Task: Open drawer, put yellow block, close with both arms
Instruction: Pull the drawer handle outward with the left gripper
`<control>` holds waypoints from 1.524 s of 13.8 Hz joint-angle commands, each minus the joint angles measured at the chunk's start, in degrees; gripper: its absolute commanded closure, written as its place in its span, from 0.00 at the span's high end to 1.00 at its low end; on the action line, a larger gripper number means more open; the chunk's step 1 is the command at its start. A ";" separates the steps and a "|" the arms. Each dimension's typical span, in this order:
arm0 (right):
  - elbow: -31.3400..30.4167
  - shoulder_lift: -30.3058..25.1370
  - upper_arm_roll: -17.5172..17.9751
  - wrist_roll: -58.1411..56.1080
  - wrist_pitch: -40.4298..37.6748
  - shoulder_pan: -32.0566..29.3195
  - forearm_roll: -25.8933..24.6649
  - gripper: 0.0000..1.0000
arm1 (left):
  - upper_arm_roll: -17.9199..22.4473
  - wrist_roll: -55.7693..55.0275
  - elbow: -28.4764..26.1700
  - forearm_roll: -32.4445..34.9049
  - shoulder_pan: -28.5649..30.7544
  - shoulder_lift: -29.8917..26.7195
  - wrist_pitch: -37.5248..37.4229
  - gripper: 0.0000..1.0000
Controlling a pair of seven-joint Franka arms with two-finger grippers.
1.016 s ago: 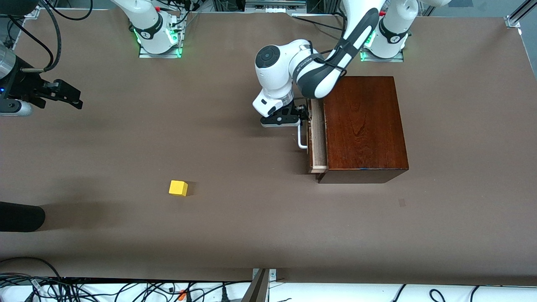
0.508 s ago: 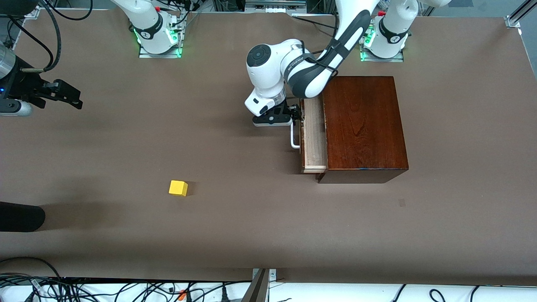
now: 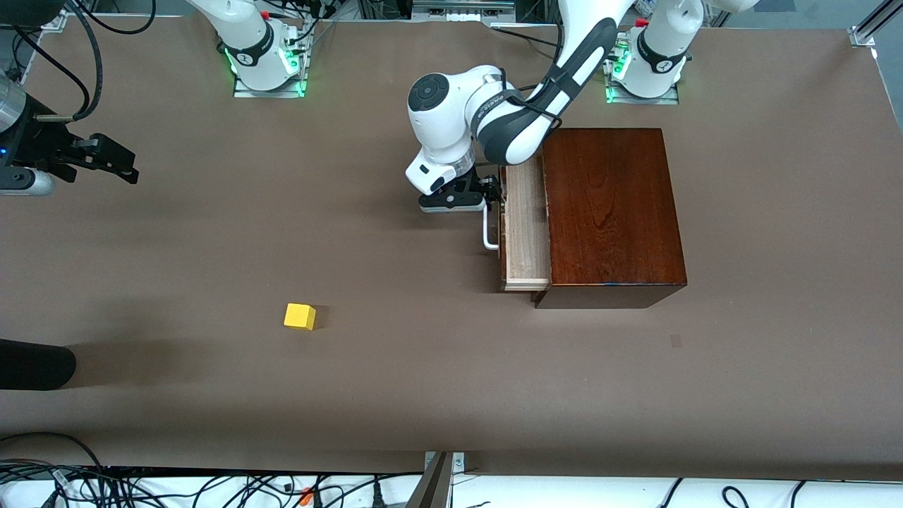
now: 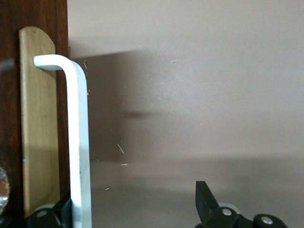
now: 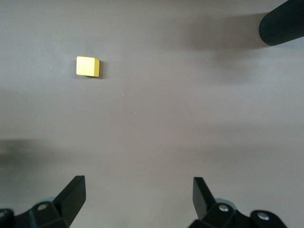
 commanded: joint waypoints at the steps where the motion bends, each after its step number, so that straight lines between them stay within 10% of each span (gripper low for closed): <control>1: 1.09 0.09 -0.06 0.58 0.26 -0.05 0.13 1.00 | -0.98 0.71 5.28 -1.54 -1.65 3.72 5.58 1.00; 21: 1.27 4.04 0.29 0.67 2.72 2.05 0.39 1.00 | -0.89 6.78 14.16 -4.69 4.05 -9.63 -27.54 1.00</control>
